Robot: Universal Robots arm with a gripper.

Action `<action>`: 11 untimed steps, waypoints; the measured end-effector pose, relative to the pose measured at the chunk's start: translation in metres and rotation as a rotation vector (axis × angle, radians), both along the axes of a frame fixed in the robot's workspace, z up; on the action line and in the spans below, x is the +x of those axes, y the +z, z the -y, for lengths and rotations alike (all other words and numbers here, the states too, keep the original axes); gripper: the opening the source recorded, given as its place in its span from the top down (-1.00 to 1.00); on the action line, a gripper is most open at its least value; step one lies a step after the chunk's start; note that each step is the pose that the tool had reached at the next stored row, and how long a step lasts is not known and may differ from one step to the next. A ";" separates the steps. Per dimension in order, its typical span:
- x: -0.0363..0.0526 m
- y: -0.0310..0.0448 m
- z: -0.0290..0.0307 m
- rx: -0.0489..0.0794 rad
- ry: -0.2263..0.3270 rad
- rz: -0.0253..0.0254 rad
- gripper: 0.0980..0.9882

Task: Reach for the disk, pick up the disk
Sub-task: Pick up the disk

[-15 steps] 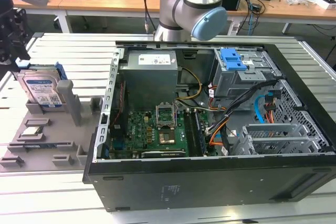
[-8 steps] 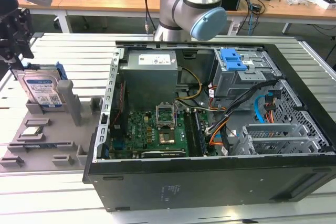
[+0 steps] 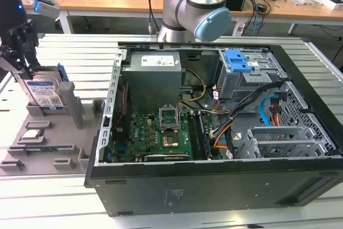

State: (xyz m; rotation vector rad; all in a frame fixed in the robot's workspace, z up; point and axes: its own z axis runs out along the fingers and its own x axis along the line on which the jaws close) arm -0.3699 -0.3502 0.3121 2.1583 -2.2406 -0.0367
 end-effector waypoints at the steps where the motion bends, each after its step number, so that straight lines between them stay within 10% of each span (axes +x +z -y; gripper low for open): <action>1: 0.0002 -0.0018 -0.0001 0.000 0.003 0.0001 0.14; 11: -0.0003 -0.0229 -0.0002 0.000 0.004 0.0001 0.14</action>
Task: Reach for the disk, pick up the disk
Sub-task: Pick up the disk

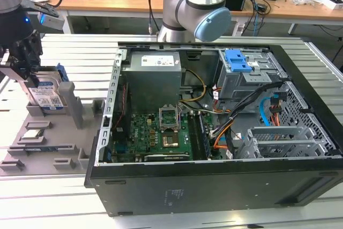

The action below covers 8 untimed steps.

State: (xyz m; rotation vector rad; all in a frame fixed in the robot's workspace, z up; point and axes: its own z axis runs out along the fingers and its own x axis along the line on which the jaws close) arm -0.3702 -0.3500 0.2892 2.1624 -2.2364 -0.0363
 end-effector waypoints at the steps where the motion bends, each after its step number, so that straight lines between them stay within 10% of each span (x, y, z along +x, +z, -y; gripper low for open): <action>1: 0.0000 0.0000 0.0000 0.000 0.000 0.0000 0.14; 8: 0.0000 0.0000 0.0000 0.000 0.000 0.0000 0.32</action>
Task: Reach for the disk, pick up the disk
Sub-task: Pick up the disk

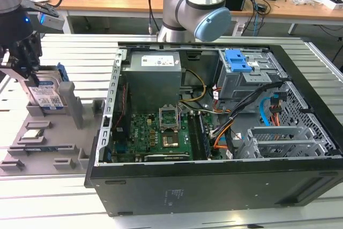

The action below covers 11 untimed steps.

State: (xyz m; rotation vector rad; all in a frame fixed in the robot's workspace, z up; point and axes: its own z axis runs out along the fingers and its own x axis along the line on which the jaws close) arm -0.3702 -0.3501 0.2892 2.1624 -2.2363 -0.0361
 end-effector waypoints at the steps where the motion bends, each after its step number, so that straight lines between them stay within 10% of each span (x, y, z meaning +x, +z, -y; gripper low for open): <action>1: 0.0000 0.0000 0.0000 0.000 0.000 -0.0001 0.40; 11: 0.0000 0.0000 0.0000 0.000 0.000 0.0000 0.40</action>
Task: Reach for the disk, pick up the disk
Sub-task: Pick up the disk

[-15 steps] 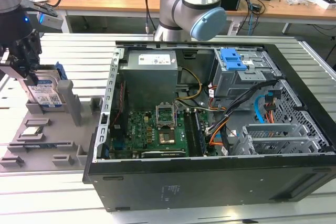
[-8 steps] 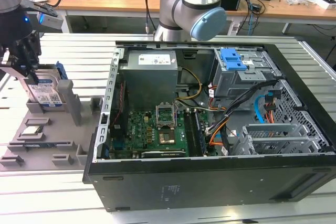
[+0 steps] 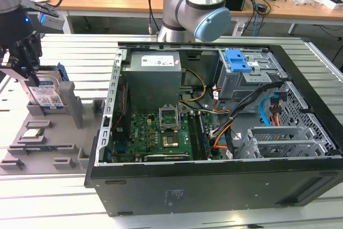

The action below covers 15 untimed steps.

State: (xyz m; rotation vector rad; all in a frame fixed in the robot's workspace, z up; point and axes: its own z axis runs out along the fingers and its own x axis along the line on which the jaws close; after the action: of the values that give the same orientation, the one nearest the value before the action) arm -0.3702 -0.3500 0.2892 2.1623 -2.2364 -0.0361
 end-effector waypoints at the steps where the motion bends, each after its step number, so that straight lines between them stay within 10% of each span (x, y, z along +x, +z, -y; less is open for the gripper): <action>1: 0.0000 0.0000 0.0000 0.000 0.000 0.0000 0.40; 9: 0.0001 0.0031 0.0000 0.000 0.000 0.0001 0.40; 15: 0.0006 0.0219 -0.0004 0.000 0.000 0.0000 0.40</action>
State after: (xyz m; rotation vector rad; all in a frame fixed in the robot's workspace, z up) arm -0.3696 -0.3497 0.3111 2.1624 -2.2362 -0.0361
